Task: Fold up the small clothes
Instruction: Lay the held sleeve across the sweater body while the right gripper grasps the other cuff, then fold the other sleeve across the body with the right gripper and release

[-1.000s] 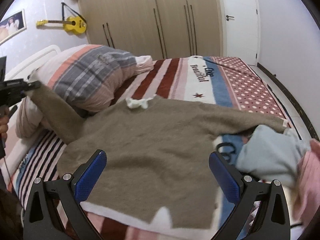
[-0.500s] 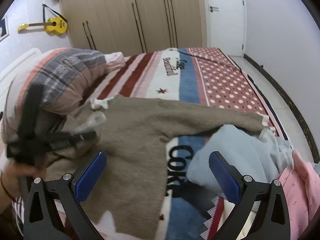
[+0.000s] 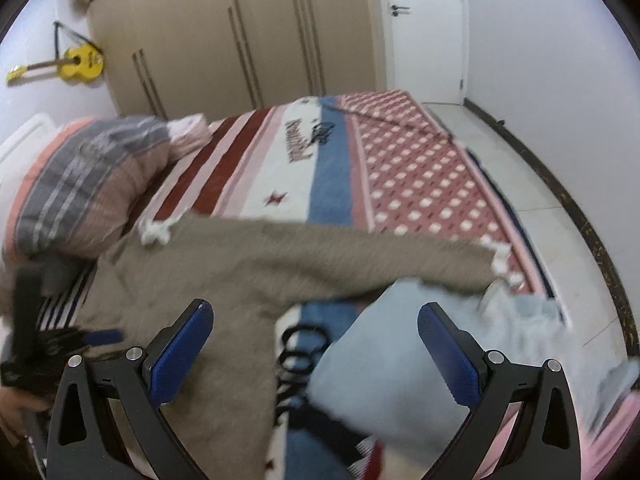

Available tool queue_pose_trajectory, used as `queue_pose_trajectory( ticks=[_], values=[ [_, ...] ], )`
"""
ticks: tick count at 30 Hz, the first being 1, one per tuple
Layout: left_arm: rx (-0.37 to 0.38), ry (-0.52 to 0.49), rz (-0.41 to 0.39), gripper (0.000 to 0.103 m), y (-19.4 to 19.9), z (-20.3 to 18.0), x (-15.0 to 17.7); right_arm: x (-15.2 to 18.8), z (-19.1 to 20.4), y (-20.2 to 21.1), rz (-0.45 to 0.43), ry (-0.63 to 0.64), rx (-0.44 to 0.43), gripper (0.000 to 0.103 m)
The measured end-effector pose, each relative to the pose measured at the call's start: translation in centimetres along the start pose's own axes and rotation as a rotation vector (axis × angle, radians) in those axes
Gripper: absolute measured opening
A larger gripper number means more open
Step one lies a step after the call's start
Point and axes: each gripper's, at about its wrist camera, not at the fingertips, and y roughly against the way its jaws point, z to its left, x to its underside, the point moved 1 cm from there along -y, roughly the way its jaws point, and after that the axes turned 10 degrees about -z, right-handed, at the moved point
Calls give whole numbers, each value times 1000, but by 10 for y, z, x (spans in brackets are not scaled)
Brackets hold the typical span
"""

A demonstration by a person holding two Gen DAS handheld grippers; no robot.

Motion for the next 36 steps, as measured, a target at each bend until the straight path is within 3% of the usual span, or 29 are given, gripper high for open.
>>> queue_pose_trajectory(
  ticks=[4,10,12,14,17,22,25,27,28,30,36],
  values=[
    [-49,31,-62,69,30,13,-28,-25,-49,-21,20,-78,63,101],
    [-89,76,-157,75,61,26,-60,-27,-136,-75,127,-166,175,96],
    [-93,83,-174,75,64,28,-65,-21,-167,-102,186,-192,207,96],
    [-93,92,-181,75,62,28,-67,-13,-194,-125,226,-253,215,89],
    [-97,98,-174,75,54,30,-65,8,-242,-157,339,-443,259,88],
    [-99,133,-129,75,39,36,-56,41,-263,-176,465,-595,220,85],
    [-109,159,-120,75,36,43,-52,41,-258,-176,449,-581,194,62],
    [-121,172,-127,75,39,49,-51,37,-253,-181,439,-564,162,33],
    [-126,176,-129,75,41,51,-50,35,-250,-182,435,-548,165,30],
    [-131,190,-134,75,47,57,-49,26,-243,-179,403,-481,206,9],
    [-152,219,-156,75,67,80,-41,-18,-199,-145,246,-323,163,7]
  ],
)
